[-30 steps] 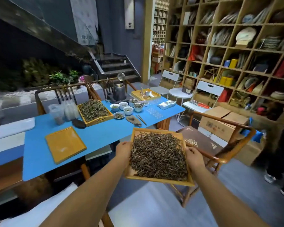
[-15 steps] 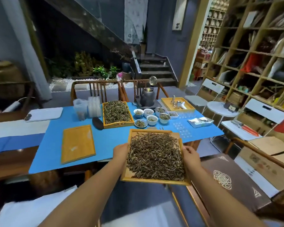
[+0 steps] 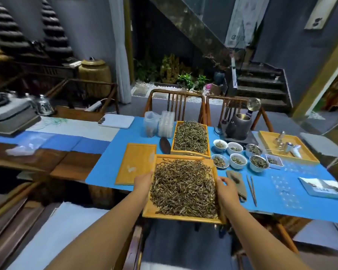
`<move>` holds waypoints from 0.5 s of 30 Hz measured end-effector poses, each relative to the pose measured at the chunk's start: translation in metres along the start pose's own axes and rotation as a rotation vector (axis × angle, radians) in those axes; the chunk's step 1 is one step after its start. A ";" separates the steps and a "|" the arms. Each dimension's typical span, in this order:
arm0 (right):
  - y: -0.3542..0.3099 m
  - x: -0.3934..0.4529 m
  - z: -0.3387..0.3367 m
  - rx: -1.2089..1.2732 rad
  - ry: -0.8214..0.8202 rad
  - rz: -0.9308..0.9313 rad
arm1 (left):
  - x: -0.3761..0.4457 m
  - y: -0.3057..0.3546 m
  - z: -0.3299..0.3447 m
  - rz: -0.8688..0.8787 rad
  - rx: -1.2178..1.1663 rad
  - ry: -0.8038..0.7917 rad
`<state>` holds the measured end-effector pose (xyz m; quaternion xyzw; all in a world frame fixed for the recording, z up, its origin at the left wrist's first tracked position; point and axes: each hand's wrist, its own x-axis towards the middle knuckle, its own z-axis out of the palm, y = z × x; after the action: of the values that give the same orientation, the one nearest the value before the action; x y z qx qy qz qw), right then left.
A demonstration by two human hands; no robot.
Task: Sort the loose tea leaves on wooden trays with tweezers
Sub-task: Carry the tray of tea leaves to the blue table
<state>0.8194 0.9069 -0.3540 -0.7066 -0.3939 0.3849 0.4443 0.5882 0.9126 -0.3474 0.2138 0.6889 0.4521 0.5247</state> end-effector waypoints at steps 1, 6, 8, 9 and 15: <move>-0.004 0.008 0.013 -0.002 -0.013 -0.008 | 0.012 0.005 -0.004 0.003 -0.003 0.012; -0.024 0.055 0.079 0.005 -0.092 -0.027 | 0.071 0.033 -0.024 0.025 -0.023 0.081; -0.033 0.071 0.104 -0.002 -0.116 -0.017 | 0.096 0.043 -0.030 0.032 -0.020 0.109; -0.037 0.078 0.114 -0.006 -0.126 -0.014 | 0.107 0.048 -0.034 0.025 -0.022 0.126; -0.049 0.115 0.169 -0.038 -0.196 -0.002 | 0.155 0.068 -0.053 -0.003 -0.014 0.148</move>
<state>0.7033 1.0791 -0.3827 -0.6734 -0.4433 0.4444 0.3905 0.4719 1.0445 -0.3700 0.1751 0.7230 0.4705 0.4746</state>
